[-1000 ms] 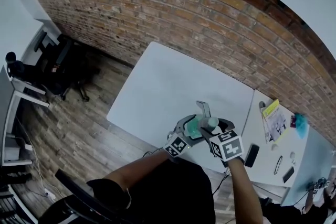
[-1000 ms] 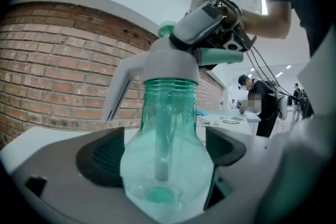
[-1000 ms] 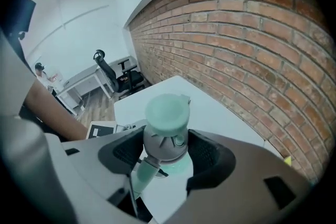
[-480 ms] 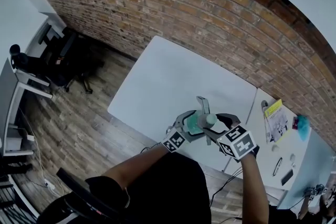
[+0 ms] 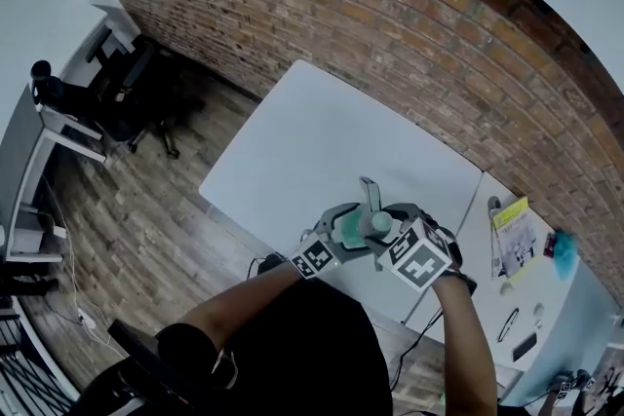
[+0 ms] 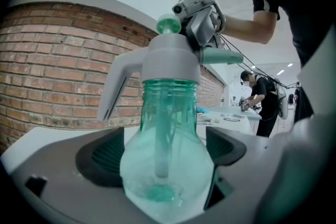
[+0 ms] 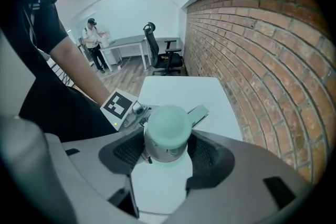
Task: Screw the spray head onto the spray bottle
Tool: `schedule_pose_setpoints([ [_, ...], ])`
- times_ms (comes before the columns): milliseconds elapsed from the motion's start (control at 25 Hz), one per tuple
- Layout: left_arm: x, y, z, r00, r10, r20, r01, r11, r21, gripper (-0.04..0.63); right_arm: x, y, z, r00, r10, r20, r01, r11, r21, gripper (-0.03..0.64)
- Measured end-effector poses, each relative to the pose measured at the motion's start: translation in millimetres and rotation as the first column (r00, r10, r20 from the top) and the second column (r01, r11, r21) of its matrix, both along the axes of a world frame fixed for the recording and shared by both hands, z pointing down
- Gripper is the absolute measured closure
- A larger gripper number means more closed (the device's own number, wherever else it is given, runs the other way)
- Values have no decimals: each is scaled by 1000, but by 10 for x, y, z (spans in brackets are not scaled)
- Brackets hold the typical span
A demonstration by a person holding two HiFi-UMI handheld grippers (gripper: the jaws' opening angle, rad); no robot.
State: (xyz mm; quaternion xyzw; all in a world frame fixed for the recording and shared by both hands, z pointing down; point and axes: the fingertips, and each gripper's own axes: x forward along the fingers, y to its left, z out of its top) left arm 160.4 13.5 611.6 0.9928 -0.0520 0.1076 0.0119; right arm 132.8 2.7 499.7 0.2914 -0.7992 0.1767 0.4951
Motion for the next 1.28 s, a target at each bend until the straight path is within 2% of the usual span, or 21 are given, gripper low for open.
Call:
schedule_pose_setpoints([
  [120, 4, 0, -3, 1000, -3, -3, 3, 1000, -2, 115, 2, -13, 20, 999, 31, -31, -30, 999, 20, 357],
  [240, -1, 25, -3, 1000, -9, -12, 9, 1000, -7, 115, 19, 2, 28, 988, 152, -10, -152, 988, 17, 357],
  [280, 9, 15, -7, 1000, -11, -12, 11, 1000, -5, 115, 42, -10, 23, 975, 222, 8, -222, 975, 18, 357],
  [400, 26, 22, -3, 1000, -23, -10, 23, 1000, -5, 115, 89, -18, 18, 904, 420, 75, -423, 906, 30, 357],
  [480, 44, 16, -3, 999, -31, -13, 31, 999, -6, 115, 123, -26, 24, 876, 472, 96, -478, 877, 51, 357],
  [560, 48, 8, -2, 999, -35, -14, 34, 999, -8, 115, 131, -27, 30, 871, 478, 111, -486, 872, 57, 357],
  [840, 45, 3, -6, 999, -31, -19, 31, 999, -15, 116, 168, -7, -77, 923, 360, 136, -371, 927, 62, 356],
  [1040, 37, 7, -2, 999, -33, -26, 32, 999, -18, 115, 221, 65, -163, 963, 235, 130, -242, 970, 36, 356],
  [1160, 30, 9, 9, 999, -36, -22, 35, 999, -18, 116, 190, 120, -236, 992, 86, 91, -89, 996, 27, 356],
  [1280, 31, 4, 13, 999, -36, -21, 36, 999, -19, 115, 122, 147, -310, 993, -114, 28, 113, 993, 35, 356],
])
